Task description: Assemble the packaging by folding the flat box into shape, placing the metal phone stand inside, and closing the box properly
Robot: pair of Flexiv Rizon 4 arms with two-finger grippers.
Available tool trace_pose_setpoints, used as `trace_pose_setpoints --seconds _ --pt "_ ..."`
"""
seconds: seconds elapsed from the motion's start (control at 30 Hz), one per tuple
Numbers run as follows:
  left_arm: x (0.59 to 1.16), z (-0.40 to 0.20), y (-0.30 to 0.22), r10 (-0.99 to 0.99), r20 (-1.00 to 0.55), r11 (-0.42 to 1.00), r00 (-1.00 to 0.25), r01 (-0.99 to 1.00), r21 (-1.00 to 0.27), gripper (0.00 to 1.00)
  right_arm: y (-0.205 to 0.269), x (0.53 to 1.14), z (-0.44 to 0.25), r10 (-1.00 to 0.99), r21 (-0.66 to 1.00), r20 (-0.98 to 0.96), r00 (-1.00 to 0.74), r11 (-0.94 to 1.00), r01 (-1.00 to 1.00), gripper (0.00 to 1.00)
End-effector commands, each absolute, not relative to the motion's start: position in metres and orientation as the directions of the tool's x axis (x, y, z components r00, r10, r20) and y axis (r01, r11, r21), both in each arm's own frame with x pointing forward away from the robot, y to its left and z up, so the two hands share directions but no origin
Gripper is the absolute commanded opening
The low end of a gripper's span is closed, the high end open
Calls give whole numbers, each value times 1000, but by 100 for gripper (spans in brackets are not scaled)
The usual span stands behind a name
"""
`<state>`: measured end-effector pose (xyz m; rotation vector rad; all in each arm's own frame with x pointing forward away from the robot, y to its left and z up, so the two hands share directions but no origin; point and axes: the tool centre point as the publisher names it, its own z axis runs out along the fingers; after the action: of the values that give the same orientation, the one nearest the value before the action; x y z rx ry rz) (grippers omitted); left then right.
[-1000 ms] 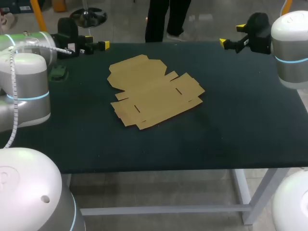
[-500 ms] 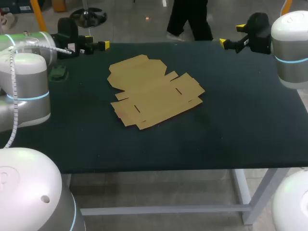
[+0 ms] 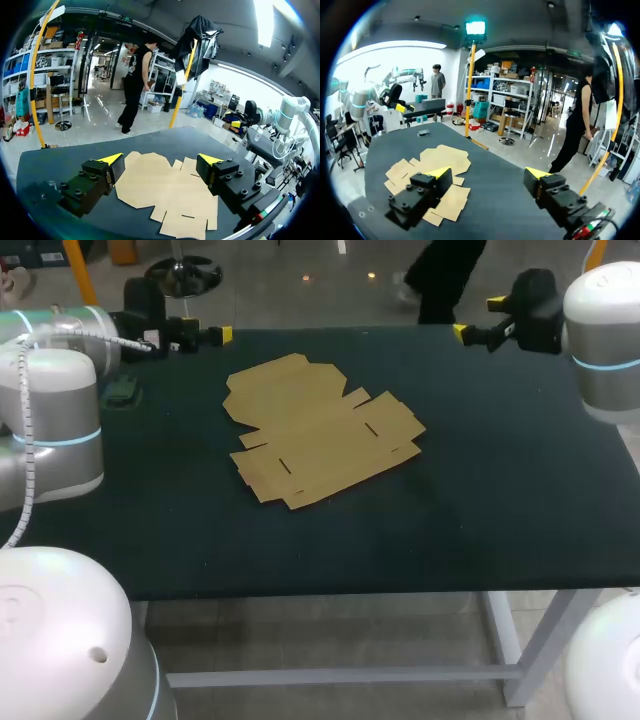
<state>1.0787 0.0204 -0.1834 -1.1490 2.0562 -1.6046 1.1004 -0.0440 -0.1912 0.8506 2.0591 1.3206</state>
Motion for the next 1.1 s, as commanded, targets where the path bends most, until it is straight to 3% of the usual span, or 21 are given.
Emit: trace_pose_setpoints --seconds 0.03,0.37,0.67,1.1 --pt "1080 -176 26 -716 314 68 -623 -509 -858 100 -46 1098 -185 748 885 -53 -662 342 315 100" --pt "1064 -182 30 -744 539 -6 -396 -802 -597 100 -54 1070 -197 768 771 135 -626 316 553 100" --pt "1031 -204 36 -760 599 -59 -252 -891 -449 100 -60 1040 -217 773 636 253 -581 320 702 100" --pt "1005 -226 42 -766 627 -70 -140 -952 -298 100 -65 1021 -245 785 427 355 -508 348 835 100"
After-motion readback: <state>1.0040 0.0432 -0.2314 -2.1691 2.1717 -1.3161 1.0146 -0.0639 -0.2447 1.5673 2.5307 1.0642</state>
